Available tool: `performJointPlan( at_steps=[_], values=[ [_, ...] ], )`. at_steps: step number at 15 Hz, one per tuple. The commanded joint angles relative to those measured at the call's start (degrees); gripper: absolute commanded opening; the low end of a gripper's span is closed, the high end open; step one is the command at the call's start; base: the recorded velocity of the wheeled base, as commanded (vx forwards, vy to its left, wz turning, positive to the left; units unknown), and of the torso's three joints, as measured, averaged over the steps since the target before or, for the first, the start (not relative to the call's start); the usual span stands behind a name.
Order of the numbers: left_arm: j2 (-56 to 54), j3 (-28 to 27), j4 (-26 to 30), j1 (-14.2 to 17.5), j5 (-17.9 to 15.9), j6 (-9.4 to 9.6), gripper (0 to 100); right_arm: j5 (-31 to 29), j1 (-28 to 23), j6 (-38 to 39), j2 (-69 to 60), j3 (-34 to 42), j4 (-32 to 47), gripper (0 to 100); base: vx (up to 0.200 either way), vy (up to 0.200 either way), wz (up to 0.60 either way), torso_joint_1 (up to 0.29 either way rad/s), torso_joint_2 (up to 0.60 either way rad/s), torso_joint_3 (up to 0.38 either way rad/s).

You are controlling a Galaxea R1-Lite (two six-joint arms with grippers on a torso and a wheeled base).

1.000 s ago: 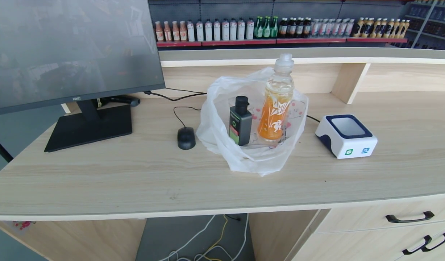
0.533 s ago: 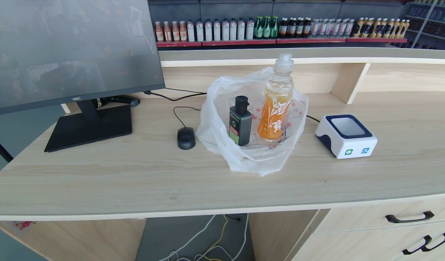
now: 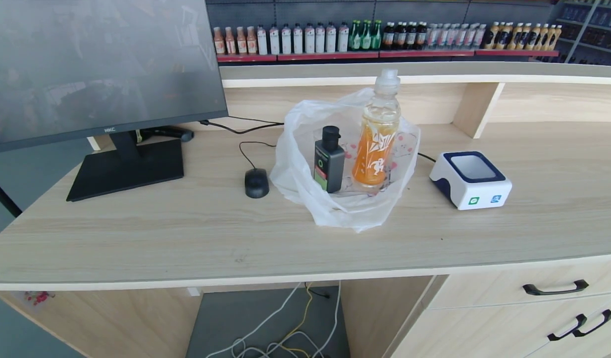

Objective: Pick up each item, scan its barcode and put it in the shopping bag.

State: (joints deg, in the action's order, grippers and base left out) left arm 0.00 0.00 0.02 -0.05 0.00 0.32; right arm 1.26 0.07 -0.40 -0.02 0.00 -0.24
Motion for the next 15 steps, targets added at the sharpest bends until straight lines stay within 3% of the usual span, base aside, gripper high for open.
performJointPlan(
  at_steps=[1,5,15],
  values=[
    [0.0,0.0,0.0,0.0,0.0,-0.05,100,0.0,0.0,0.0,0.0,0.0,0.0,100,0.000,0.000,0.00,0.000,0.00,0.000],
    [0.0,0.0,0.0,0.0,0.0,-0.32,100,0.1,0.0,0.0,0.0,0.0,0.0,100,0.000,0.000,0.00,0.000,0.00,0.000],
    [0.0,0.0,0.0,0.0,0.0,-0.84,100,0.0,0.0,0.0,0.0,0.0,0.0,100,0.000,-0.200,0.00,0.003,0.00,0.000]
  ],
)
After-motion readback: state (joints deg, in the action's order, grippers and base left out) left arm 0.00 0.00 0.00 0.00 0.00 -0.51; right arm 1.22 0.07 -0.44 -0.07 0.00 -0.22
